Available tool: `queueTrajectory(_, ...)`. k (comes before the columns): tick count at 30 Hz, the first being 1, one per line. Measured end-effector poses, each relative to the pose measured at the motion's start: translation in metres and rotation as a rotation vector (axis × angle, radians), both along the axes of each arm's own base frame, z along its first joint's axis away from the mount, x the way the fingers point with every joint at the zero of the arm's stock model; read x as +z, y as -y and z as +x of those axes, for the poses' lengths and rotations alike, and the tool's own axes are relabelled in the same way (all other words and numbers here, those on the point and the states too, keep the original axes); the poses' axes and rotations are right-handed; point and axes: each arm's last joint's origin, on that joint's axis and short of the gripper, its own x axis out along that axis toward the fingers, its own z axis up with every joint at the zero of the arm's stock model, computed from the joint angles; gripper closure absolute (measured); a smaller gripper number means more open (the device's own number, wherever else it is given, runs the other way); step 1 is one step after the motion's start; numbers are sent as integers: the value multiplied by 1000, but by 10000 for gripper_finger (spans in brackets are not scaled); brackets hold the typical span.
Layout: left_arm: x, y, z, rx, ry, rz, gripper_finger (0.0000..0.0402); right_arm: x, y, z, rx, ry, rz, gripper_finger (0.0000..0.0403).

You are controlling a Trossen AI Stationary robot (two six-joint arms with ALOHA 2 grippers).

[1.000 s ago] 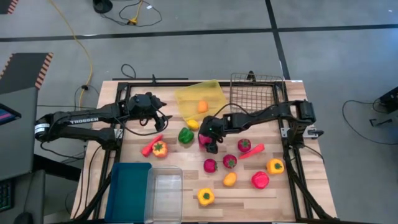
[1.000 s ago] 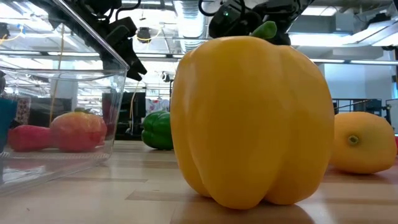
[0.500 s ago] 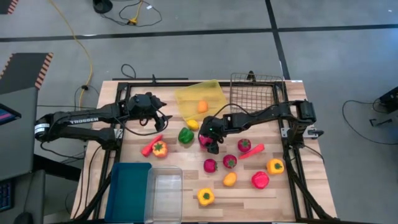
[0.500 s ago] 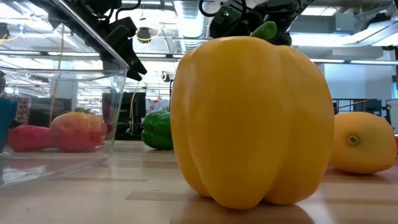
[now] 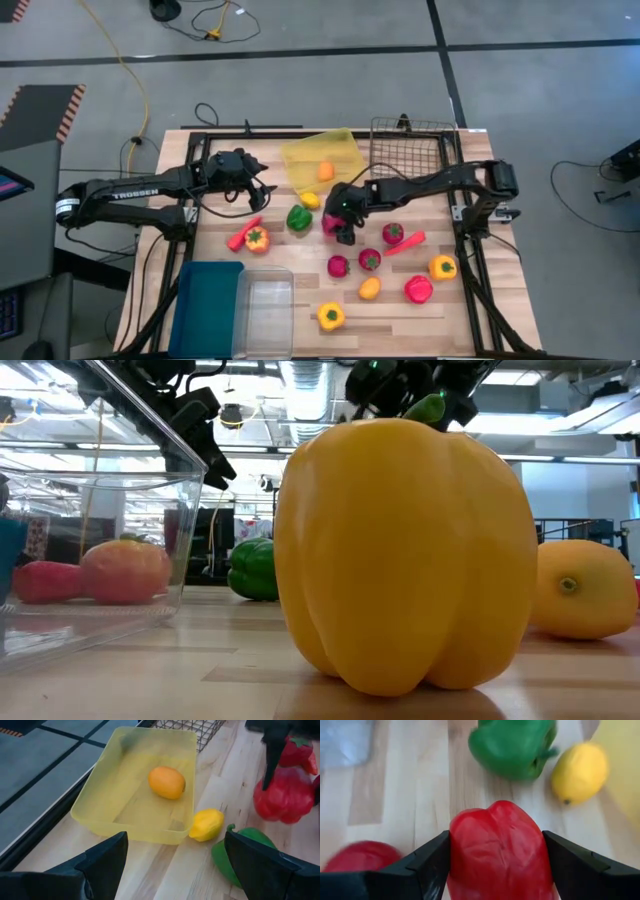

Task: Sort produce into baskets
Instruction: Put the red bell pepper into the wire basket

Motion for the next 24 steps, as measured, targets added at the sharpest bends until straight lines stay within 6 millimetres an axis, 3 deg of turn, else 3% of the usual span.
queueTrajectory(6, 0, 0, 0, 0, 0, 0, 81, 37, 14, -17, -42, 87, -6, 90)
queueTrajectory(16, 0, 0, 0, 0, 0, 0, 81, 105, 63, -72, -233, 250, -57, 88)
queueTrajectory(24, 0, 0, 0, -3, 1, -2, 81, 119, 107, -121, -484, 136, -239, 87)
